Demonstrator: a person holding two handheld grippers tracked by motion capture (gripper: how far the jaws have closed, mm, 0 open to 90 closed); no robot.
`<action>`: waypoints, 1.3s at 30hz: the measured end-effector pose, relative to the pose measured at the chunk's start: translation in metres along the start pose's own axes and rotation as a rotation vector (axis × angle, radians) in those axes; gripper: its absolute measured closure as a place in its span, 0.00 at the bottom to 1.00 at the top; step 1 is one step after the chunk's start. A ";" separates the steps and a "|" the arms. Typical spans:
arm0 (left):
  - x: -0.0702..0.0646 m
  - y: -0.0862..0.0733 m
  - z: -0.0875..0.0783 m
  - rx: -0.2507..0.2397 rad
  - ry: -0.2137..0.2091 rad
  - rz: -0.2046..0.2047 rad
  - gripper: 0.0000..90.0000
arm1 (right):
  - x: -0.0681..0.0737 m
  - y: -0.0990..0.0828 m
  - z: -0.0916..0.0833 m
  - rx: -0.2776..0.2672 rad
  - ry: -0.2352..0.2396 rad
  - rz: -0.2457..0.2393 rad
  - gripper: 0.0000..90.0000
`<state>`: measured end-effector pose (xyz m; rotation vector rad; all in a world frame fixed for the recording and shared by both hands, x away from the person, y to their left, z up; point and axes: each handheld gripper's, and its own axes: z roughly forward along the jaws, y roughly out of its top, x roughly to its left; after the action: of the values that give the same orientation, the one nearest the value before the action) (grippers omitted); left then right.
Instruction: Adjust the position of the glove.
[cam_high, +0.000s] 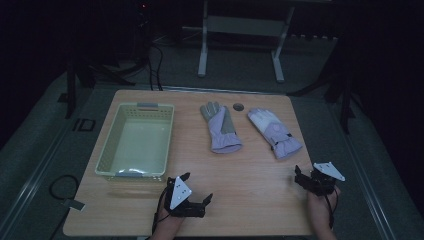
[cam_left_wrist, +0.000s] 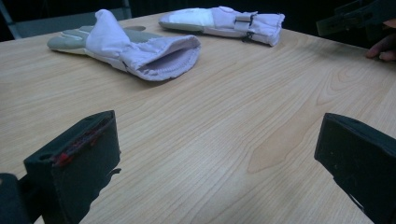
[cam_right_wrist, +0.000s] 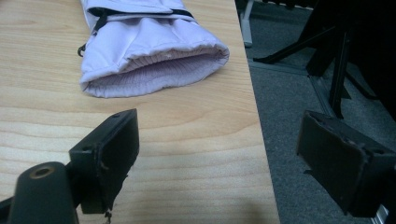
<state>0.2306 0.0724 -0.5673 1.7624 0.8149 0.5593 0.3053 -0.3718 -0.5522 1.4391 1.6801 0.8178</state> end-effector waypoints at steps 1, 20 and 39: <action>0.000 0.000 0.000 0.000 0.000 0.000 0.00 | 0.000 0.000 0.000 0.000 0.000 0.000 0.15; 0.000 0.000 0.000 0.002 0.006 0.003 0.00 | -0.010 0.014 -0.002 0.041 -0.001 -0.038 0.14; -0.001 0.000 0.001 0.004 0.006 0.004 0.00 | -0.009 0.081 -0.024 -0.092 0.041 -0.026 0.14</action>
<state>0.2307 0.0715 -0.5672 1.7671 0.8174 0.5664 0.3256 -0.3677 -0.4698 1.3434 1.6667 0.9044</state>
